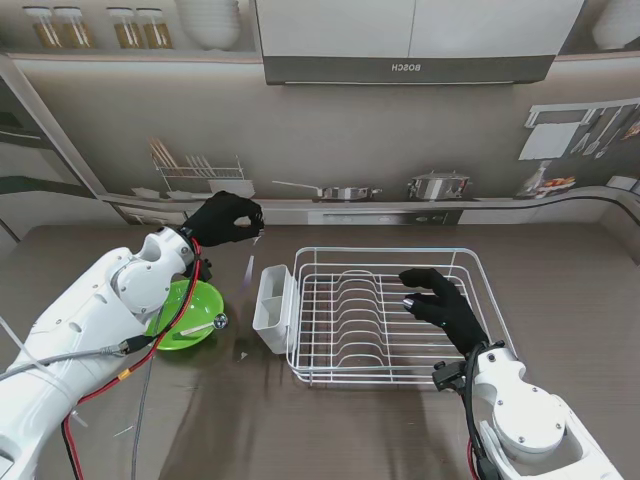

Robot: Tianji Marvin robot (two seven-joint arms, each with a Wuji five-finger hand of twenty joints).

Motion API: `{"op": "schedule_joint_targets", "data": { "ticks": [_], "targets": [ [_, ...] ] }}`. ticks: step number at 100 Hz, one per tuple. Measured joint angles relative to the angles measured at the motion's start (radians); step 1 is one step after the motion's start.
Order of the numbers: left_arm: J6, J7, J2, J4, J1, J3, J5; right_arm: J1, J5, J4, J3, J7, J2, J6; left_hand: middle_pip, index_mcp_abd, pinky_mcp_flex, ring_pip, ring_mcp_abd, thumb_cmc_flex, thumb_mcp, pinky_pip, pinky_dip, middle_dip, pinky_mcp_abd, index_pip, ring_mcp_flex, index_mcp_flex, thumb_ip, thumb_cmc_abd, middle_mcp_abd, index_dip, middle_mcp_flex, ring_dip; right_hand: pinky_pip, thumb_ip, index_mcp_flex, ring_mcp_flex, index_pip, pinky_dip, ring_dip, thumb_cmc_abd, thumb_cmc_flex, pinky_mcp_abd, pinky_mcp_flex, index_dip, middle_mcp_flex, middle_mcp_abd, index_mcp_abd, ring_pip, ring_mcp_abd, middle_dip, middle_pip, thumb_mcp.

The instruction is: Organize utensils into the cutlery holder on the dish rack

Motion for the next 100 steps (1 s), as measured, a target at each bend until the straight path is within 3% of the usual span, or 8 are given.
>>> {"op": "schedule_joint_targets", "data": {
  "ticks": [47,80,100],
  "targets": [
    [-0.003,0.045,-0.04,0.048,-0.052,0.061,-0.067,0.0,0.002,0.0,0.002,0.001,0.0,0.001,-0.004,0.001,0.0,0.0,0.0,0.0,0.0,0.0,0.0,-0.012,0.0,0.001,0.0,0.0,0.0,0.0,0.0,0.0,0.0,0.0,0.0,0.0,-0.012,0.0,-0.013,0.0,0.0,0.0,0.0,0.0,-0.001,0.0,0.0,0.001,0.005,0.0,0.0,0.0,0.0,0.0],
    [-0.013,0.1,-0.072,0.146,-0.081,0.123,-0.104,0.0,0.003,0.0,0.004,0.001,0.0,0.001,-0.009,0.001,0.0,0.0,0.0,0.0,0.0,0.0,0.0,-0.043,0.0,0.001,0.0,0.0,0.0,0.0,0.001,-0.001,0.0,0.0,0.0,0.0,-0.012,0.0,-0.013,0.0,0.0,0.0,0.0,0.0,-0.001,0.0,0.0,0.001,0.009,0.0,0.0,0.0,0.0,0.0],
    [-0.015,0.107,-0.082,0.167,-0.078,0.142,-0.117,0.0,0.004,0.0,0.004,0.001,0.0,0.001,-0.017,0.001,0.0,0.0,0.0,0.0,0.0,0.0,0.0,-0.09,0.0,0.001,0.0,0.0,0.0,0.0,0.01,-0.026,0.001,0.0,0.0,0.0,-0.012,0.0,-0.013,0.0,0.0,0.0,0.0,0.0,-0.002,0.0,0.0,0.001,0.009,0.0,0.0,0.0,0.0,0.0]
  ]
}}
